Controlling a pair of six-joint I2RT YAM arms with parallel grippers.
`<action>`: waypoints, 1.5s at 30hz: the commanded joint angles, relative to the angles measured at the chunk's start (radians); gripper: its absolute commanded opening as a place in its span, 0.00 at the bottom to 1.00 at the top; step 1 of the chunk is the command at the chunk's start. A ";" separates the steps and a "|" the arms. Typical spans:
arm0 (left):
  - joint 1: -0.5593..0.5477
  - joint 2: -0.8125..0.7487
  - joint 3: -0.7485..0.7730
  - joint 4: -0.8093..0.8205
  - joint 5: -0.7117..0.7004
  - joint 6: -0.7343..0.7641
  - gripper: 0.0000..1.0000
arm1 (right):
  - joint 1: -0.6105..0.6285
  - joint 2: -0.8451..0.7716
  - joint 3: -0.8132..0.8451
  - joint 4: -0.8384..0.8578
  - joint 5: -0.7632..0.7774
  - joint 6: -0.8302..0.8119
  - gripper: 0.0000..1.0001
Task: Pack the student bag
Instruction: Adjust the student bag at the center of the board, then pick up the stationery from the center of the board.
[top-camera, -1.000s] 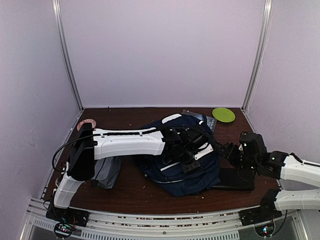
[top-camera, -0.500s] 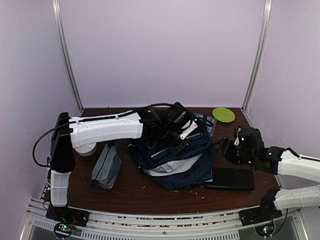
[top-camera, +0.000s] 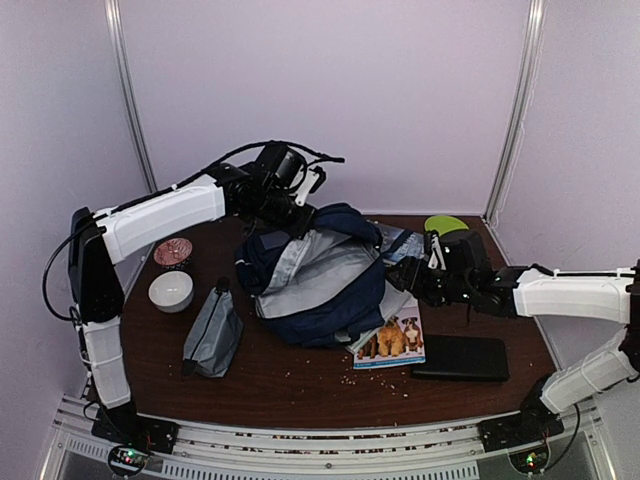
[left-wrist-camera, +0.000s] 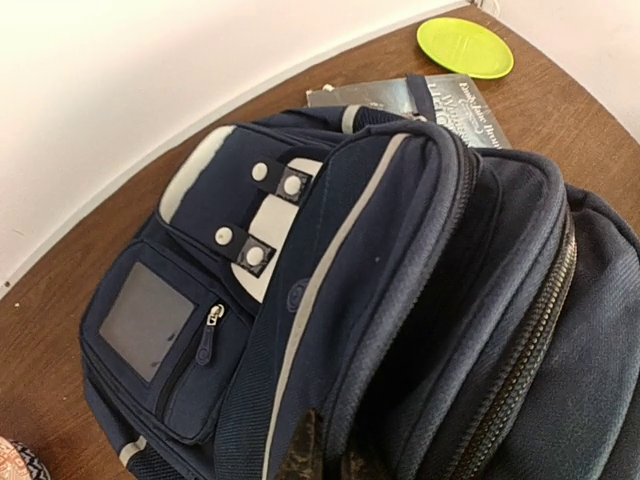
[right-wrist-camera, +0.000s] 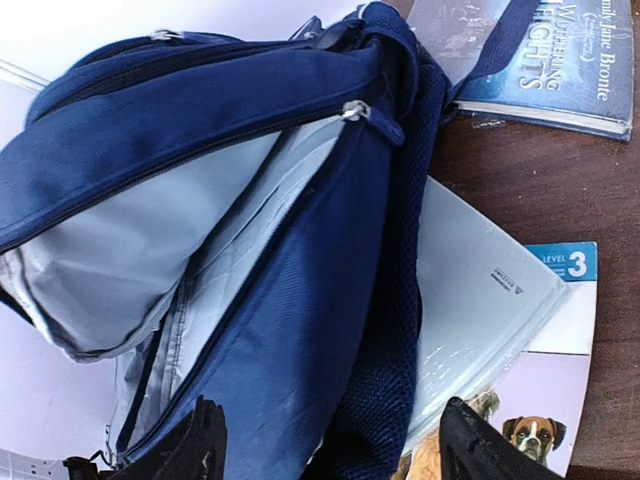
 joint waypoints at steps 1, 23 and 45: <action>0.031 0.058 0.056 0.064 0.008 -0.046 0.03 | 0.013 -0.017 0.023 0.024 -0.014 -0.025 0.73; -0.131 -0.835 -0.838 -0.141 -0.352 -0.479 0.98 | 0.127 -0.263 -0.055 -0.153 0.075 -0.089 0.73; -0.054 -0.626 -1.047 -0.041 -0.196 -0.505 0.50 | 0.180 -0.366 -0.053 -0.236 0.129 -0.086 0.73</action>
